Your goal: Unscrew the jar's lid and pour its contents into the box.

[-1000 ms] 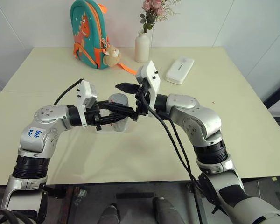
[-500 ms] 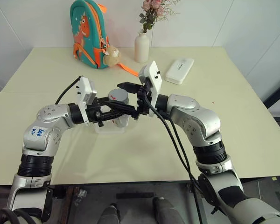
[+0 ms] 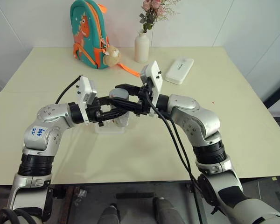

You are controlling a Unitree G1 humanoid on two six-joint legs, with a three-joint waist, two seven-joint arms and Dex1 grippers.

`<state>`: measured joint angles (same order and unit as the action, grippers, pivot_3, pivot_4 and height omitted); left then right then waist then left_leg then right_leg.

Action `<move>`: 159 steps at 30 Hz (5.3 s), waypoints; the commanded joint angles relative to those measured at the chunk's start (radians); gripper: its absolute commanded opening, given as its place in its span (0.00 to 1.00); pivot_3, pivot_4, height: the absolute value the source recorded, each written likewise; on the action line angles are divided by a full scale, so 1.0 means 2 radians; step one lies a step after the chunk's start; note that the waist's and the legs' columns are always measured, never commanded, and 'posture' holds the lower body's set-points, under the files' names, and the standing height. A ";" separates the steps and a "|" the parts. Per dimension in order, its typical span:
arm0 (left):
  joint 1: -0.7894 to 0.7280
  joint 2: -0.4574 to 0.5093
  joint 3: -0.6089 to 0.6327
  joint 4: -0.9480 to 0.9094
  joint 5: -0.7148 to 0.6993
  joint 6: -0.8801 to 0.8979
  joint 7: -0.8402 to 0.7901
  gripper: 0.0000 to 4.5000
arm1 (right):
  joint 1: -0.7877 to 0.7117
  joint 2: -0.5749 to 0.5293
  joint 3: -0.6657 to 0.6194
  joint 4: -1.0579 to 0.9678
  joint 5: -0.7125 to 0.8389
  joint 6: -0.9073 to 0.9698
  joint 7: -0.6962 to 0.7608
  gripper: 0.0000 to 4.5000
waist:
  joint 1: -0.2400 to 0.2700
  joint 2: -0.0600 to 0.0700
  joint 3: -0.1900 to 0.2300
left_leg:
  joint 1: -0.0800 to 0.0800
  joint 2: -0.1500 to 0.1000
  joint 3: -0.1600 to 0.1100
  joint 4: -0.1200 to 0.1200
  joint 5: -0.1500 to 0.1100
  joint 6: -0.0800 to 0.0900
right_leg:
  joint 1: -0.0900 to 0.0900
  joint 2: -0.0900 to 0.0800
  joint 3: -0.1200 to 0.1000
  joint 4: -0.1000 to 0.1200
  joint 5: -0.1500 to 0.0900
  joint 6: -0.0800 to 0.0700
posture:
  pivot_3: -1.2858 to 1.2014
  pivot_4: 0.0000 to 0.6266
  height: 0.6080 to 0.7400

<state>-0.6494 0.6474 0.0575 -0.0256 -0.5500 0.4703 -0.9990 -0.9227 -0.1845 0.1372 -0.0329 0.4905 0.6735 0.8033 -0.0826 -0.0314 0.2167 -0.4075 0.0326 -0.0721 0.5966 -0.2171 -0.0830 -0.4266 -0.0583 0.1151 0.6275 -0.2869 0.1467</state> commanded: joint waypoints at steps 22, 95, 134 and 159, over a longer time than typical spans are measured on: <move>-0.020 -0.003 0.028 -0.017 -0.026 -0.029 -0.071 0.47 | -0.079 -0.054 0.025 0.101 0.042 -0.032 0.285 0.79 | -0.001 0.000 0.000 | 0.000 0.000 0.000 0.001 0.000 0.000 | 0.000 0.000 0.000 0.001 0.000 0.000 | 0.52 0.24 1.00; 0.003 -0.017 0.043 -0.025 -0.031 -0.022 -0.038 0.47 | -0.100 -0.048 -0.033 0.122 0.040 -0.033 0.223 1.00 | -0.003 0.000 0.000 | 0.000 0.000 0.000 0.001 0.000 0.000 | 0.000 0.000 0.000 0.002 0.000 0.000 | 0.52 0.24 1.00; 0.010 -0.004 0.037 -0.032 -0.032 -0.002 -0.058 0.47 | -0.108 -0.118 -0.057 0.179 0.022 -0.054 0.250 1.00 | -0.007 0.000 0.000 | 0.000 0.000 0.000 0.001 0.000 0.000 | 0.000 0.000 0.000 0.002 0.000 0.000 | 0.52 0.24 1.00; 0.001 -0.004 0.030 -0.030 -0.032 0.003 -0.062 0.47 | -0.132 -0.009 0.001 0.150 -0.005 -0.051 0.173 1.00 | -0.002 0.000 0.000 | 0.000 0.000 0.000 0.002 0.000 0.000 | 0.000 0.000 0.000 0.002 0.000 0.000 | 0.52 0.24 1.00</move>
<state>-0.6303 0.6318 0.1100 -0.0622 -0.5981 0.4813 -1.1144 -1.1526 -0.2083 0.1517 0.2767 0.4824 0.6021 1.1499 -0.0858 -0.0312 0.2168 -0.4069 0.0330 -0.0721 0.6003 -0.2166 -0.0830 -0.4267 -0.0575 0.1157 0.6321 -0.2868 0.1470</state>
